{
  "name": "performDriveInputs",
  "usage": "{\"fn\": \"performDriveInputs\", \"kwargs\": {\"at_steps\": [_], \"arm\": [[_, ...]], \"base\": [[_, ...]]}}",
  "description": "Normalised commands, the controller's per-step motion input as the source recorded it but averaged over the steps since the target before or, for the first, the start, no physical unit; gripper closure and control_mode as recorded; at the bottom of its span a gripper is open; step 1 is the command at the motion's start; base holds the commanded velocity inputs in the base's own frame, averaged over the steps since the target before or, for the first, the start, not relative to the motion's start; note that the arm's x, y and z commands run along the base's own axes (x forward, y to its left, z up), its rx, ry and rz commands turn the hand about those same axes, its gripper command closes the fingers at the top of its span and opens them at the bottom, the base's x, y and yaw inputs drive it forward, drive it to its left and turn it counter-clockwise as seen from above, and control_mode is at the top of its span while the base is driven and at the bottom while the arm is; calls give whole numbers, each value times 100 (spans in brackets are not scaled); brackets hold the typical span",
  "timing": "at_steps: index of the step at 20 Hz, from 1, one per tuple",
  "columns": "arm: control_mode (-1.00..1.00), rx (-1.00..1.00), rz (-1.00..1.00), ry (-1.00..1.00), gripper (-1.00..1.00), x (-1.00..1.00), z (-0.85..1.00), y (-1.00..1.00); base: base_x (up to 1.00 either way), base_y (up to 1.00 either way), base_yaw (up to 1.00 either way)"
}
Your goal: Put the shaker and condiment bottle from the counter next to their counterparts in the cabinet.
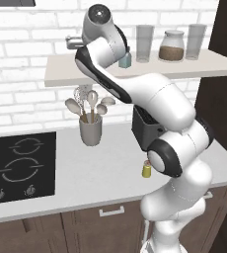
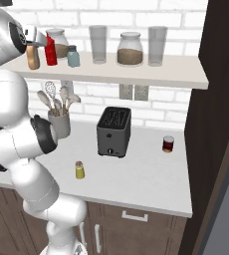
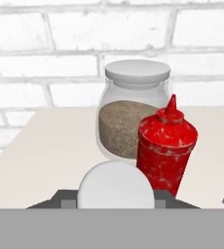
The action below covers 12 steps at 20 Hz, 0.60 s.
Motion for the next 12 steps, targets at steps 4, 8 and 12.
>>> {"fn": "performDriveInputs", "kwargs": {"at_steps": [4,8,12], "arm": [[-100,-2,0,-8,100,32,-46,0],[-100,-2,-1,-10,100,37,-42,0],[-100,0,-1,-11,100,43,-42,0]], "base": [[0,0,0],[0,0,0],[0,0,0]]}}
